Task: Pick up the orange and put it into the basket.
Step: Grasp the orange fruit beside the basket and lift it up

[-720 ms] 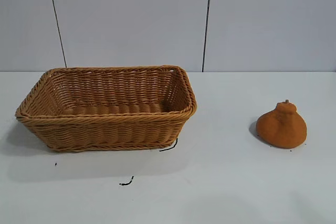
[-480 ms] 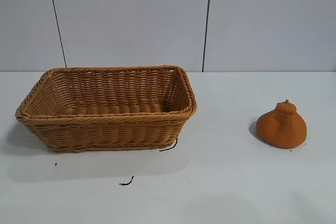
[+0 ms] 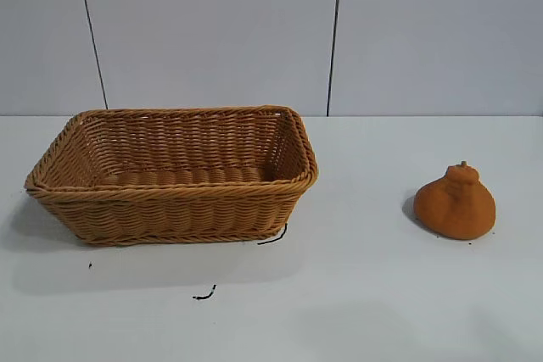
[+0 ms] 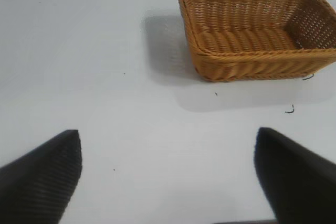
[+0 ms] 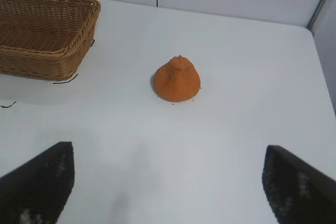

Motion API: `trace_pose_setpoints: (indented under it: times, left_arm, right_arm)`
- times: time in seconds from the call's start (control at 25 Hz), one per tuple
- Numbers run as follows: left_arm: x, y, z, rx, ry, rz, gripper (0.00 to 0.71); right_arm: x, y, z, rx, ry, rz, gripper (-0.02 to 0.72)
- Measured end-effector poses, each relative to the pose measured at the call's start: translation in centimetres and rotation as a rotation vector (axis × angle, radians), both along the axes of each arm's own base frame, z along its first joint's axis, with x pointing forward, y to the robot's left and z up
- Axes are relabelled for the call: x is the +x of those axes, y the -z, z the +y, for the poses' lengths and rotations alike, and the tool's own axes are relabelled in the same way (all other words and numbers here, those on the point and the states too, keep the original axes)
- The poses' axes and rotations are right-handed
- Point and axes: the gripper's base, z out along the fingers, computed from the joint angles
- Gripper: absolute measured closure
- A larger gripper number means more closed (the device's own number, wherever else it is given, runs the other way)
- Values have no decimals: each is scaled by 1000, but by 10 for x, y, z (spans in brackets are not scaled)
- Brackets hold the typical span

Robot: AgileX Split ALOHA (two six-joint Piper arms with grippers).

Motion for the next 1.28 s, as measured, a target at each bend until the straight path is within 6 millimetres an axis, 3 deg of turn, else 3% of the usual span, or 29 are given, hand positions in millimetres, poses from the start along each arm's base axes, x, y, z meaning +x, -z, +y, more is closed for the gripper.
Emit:
trace_pose_setpoints:
  times: [0.2,0.32,0.48,0.72,0.88,1.04,1.28]
  left_arm:
    - [0,0,0,0,0,0,71]
    - [0,0,0,0,0,0,71]
    - [0,0,0,0,0,0,71]
    - [0,0,0,0,0,0,71]
    - [0,0,0,0,0,0,71]
    - [0,0,0,0,0,0,71]
    - [0,0,0,0,0,0,71]
  right_arm:
    - [78,-13,7,-14,1,159,8]
    - [129,-3,13,-16,0,261,8]
    - [193,25,19,-26,0,389,8]
    - [270,97,26,-42,0,561,8]
    - [297,142,29,-51,-3,652,8]
    - [309,180,30,-59,-12,689,8]
    - [311,205,30,-64,-16,733,10]
